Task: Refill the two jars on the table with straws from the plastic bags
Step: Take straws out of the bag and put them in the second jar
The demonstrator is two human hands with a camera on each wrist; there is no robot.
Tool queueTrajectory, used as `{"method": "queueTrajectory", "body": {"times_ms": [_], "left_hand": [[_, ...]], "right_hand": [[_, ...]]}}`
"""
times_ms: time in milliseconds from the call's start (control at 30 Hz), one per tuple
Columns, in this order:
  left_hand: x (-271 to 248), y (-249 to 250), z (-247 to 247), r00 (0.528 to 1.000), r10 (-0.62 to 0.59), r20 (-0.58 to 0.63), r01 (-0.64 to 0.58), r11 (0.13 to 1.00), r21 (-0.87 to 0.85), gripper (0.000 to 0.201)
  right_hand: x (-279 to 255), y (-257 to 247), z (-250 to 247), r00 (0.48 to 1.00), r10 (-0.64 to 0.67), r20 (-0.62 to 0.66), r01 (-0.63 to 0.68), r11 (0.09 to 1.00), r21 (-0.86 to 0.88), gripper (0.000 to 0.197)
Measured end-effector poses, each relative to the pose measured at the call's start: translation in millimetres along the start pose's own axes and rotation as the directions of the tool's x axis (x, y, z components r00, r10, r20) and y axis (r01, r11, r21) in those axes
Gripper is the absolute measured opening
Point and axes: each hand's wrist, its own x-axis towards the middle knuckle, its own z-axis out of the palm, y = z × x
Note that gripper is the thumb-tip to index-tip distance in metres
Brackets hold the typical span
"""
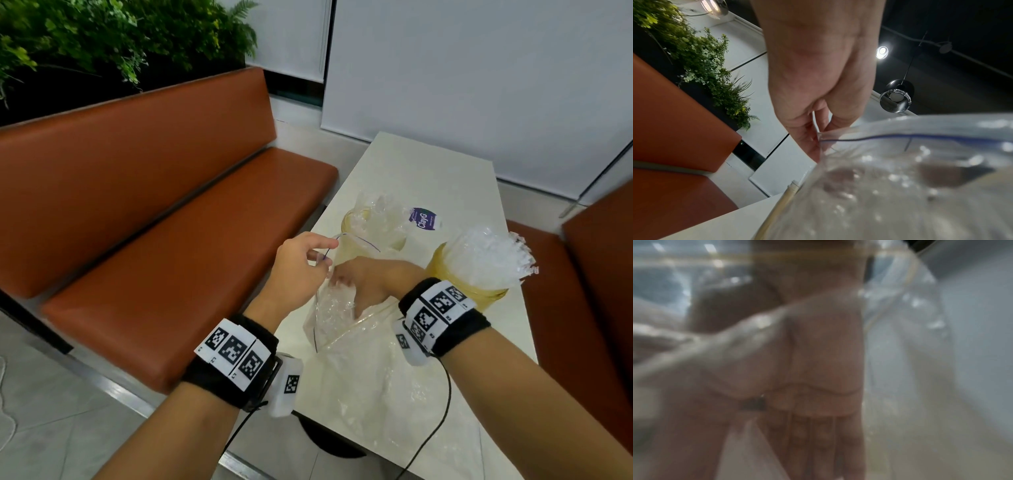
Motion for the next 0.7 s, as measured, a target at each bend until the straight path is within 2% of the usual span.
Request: {"method": "queueTrajectory", "body": {"times_ms": [167,267,400,500,567,633,700], "left_hand": [[-2.3,-4.8,-3.7,1.0,-0.012,-0.028,0.012,1.0,-0.026,0.036],[-3.3,-7.0,-6.7,0.999,-0.024,-0.04,0.023,0.999,-0.032,0.036],[-5.6,-3.6,-5.9,0.995,-0.096,-0.036,0.092,0.989,-0.118,0.032],[-9.5,2.1,-4.1,0.985,-0.17,0.039,0.174,0.95,-0.258,0.03],[-11.4,-0.8,-4.3,0.978,-0.168,0.121,0.196,0.938,-0.285,0.042],[-13.8,-6.8,-1.2,0.971,-0.15,0.186,0.188,0.959,-0.211,0.058],[-15.1,-10.3,4.4,0.974,-0.137,0.179,0.156,0.983,-0.096,0.065]], "right_hand": [[6.3,5.8,19.1,0.999,-0.05,-0.003,0.05,0.999,0.017,0.062],[4.4,8.6,22.5,0.997,-0.077,-0.025,0.079,0.987,0.14,0.053],[-3.1,9.8,14.1,0.972,-0.089,-0.217,0.153,0.941,0.302,0.039],[-12.7,9.6,-2.9,0.925,-0.106,-0.365,0.278,0.842,0.462,0.038],[-24.7,5.3,-18.4,0.899,-0.102,-0.425,0.343,0.769,0.54,0.034],[-39.5,-2.0,-33.6,0.872,-0.109,-0.477,0.408,0.7,0.586,0.029],[-54.3,-12.4,-47.4,0.853,-0.121,-0.508,0.454,0.653,0.606,0.027]]}}
